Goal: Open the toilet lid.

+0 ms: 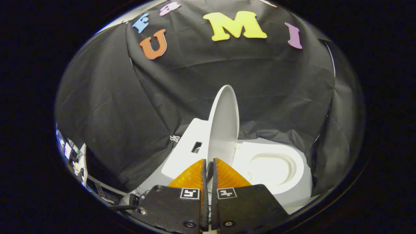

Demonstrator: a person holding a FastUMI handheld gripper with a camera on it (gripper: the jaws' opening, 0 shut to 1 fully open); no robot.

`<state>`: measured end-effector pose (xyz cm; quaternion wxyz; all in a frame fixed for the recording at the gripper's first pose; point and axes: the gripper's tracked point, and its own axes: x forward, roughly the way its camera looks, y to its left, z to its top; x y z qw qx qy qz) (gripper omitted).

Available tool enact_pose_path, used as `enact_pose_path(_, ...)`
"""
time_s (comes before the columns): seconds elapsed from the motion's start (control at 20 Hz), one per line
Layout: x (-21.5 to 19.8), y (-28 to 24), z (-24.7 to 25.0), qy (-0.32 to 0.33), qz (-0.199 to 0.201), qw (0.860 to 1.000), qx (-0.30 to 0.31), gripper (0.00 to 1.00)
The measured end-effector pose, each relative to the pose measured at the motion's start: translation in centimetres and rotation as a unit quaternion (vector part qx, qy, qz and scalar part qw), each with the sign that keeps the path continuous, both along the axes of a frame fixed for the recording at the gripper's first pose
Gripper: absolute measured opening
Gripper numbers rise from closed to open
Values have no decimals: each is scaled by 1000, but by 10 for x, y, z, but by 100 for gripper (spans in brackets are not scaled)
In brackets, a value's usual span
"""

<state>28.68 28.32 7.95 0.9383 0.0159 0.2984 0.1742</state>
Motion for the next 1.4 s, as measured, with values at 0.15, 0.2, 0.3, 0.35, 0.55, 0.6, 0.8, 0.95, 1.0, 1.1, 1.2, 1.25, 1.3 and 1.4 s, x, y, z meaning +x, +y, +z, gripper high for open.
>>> enact_pose_path(0.15, 0, -2, 2, -5, 7, 1000, -17, 7)
enact_pose_path(0.2, 1, -1, 4, -5, 8, 1000, -21, 7)
enact_pose_path(0.3, 0, 6, 2, -6, 11, 1000, -25, 7)
enact_pose_path(0.35, 1, 8, 3, -5, 13, 1000, -26, 7)
enact_pose_path(0.55, 1, 11, 1, -11, 23, 999, -42, 7)
enact_pose_path(0.6, 2, 13, -1, -12, 24, 999, -46, 7)
enact_pose_path(0.8, 2, 16, 1, -10, 27, 998, -47, 7)
enact_pose_path(0.95, 3, 17, 0, -13, 30, 998, -54, 7)
enact_pose_path(1.0, 3, 18, 0, -14, 32, 998, -55, 7)
enact_pose_path(1.1, 3, 19, 0, -12, 34, 998, -54, 7)
enact_pose_path(1.2, 4, 21, 0, -10, 35, 998, -51, 7)
enact_pose_path(1.25, 3, 22, 0, -10, 37, 998, -51, 7)
enact_pose_path(1.3, 4, 23, 0, -11, 38, 998, -52, 7)
enact_pose_path(1.4, 4, 25, -2, -13, 40, 997, -57, 7)
